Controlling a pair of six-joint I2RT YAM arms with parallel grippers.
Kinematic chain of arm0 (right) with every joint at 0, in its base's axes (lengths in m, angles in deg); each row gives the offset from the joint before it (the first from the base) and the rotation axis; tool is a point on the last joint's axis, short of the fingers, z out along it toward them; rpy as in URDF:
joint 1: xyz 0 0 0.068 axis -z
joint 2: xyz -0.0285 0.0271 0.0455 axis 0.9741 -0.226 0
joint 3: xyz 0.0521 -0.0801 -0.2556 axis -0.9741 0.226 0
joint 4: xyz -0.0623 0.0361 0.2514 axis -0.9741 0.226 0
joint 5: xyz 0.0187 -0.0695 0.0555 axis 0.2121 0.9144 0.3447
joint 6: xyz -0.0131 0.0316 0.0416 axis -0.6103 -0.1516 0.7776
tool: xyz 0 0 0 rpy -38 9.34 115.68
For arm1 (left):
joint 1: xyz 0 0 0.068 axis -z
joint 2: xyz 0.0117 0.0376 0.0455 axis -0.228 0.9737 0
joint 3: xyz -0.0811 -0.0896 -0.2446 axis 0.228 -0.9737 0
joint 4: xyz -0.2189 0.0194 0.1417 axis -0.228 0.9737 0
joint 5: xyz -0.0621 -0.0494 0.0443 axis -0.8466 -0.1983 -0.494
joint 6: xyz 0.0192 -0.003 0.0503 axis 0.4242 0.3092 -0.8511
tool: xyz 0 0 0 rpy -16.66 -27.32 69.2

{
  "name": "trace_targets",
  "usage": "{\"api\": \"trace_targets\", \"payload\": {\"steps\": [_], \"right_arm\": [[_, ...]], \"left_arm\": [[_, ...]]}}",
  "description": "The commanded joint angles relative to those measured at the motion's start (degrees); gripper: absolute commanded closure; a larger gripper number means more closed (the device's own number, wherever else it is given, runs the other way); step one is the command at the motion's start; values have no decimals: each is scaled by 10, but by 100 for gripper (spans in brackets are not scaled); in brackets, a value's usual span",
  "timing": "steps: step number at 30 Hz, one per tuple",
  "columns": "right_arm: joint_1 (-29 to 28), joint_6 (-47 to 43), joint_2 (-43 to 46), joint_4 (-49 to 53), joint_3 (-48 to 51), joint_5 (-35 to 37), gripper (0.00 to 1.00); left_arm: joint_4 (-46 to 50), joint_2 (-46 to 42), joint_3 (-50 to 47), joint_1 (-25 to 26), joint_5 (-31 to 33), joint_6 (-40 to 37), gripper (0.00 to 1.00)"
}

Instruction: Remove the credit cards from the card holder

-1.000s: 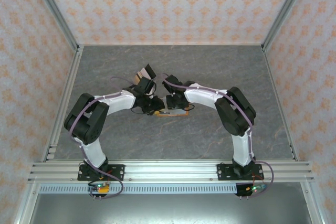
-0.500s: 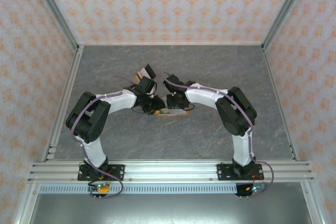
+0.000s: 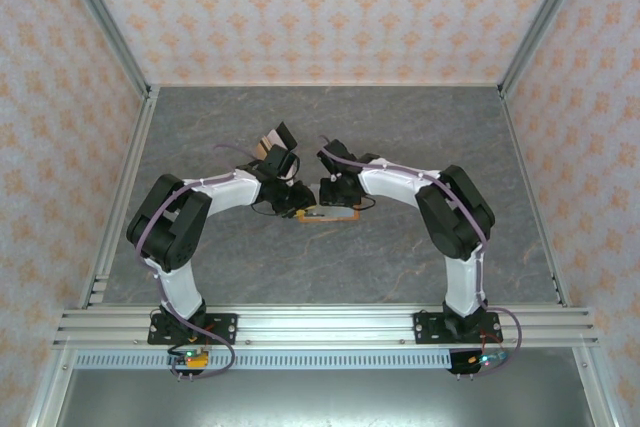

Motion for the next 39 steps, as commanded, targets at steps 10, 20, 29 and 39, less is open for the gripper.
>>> {"api": "trace_targets", "payload": {"steps": [10,20,29,39], "right_arm": [[33,46,135,-26,34,-18,47],[38,45,231,-3,88,86,40],[41,61,259,23,98,143,41],[41,38,202,-5,66,-7,47]], "left_arm": [[-103,3,7,15,-9,50,70],[-171,28,32,70,-7,78,66],[-168,40,45,87,17,92,54],[-65,-72,10,78,125,79,55]]}}
